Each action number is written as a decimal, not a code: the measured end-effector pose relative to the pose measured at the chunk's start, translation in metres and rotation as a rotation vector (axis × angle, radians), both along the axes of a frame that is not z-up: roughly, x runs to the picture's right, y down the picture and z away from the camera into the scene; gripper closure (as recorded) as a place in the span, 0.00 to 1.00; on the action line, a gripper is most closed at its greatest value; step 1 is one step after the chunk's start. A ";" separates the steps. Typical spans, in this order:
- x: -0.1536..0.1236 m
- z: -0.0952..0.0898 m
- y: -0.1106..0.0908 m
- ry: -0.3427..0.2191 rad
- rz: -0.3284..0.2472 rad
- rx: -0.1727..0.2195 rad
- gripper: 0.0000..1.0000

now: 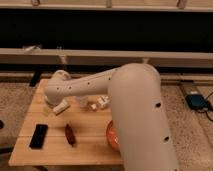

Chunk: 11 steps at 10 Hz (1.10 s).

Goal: Place the white sponge in the ceramic cup

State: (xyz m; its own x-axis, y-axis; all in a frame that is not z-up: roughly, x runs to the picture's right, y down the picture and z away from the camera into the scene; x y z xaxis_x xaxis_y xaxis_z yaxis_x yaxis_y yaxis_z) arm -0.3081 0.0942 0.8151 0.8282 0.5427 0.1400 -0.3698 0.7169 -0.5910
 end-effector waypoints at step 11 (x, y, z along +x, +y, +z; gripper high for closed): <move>-0.003 0.066 0.000 0.057 -0.113 0.032 0.24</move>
State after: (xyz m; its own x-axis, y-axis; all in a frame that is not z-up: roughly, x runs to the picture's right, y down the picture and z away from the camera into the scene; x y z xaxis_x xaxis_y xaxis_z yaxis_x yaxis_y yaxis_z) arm -0.3108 0.0937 0.8807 0.8910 0.4411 0.1072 -0.3174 0.7743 -0.5475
